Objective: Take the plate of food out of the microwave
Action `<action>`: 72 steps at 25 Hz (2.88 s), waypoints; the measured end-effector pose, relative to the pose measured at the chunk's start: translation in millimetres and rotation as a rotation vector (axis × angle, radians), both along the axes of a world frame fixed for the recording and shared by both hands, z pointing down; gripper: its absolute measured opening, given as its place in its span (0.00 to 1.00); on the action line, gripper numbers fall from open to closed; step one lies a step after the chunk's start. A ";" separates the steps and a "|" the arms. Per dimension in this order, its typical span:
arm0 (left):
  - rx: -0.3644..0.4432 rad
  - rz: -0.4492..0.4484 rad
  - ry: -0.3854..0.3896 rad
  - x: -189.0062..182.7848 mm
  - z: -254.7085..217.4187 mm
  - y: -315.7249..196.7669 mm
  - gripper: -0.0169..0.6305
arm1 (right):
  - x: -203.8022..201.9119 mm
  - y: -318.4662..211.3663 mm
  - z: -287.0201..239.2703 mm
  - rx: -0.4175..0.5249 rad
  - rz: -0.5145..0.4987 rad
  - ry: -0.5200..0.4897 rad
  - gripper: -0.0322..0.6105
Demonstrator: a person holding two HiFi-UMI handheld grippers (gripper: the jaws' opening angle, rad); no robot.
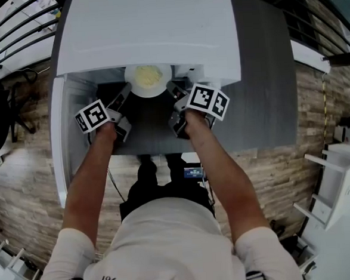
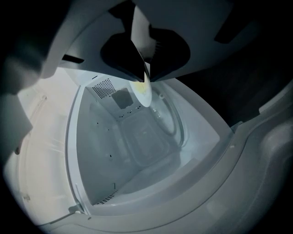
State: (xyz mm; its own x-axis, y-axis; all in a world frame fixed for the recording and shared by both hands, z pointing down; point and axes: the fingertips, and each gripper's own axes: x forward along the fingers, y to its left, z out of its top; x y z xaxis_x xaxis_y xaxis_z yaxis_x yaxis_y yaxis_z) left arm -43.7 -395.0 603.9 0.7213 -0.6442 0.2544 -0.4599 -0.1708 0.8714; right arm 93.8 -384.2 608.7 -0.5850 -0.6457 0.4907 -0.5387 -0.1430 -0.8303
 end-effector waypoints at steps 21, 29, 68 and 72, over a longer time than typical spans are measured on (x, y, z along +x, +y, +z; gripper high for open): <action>-0.017 0.089 0.012 10.9 -37.4 50.1 0.09 | 10.1 32.1 -35.3 0.054 -0.140 0.023 0.08; -0.037 0.118 -0.009 13.1 -52.2 80.3 0.09 | 13.5 57.6 -58.4 0.069 -0.187 0.029 0.08; 0.020 0.146 0.048 25.8 -159.2 156.4 0.08 | 25.4 110.2 -177.9 0.203 -0.359 0.077 0.08; 0.037 0.140 0.048 21.7 -168.5 154.6 0.08 | 21.1 107.0 -185.2 0.217 -0.370 0.080 0.08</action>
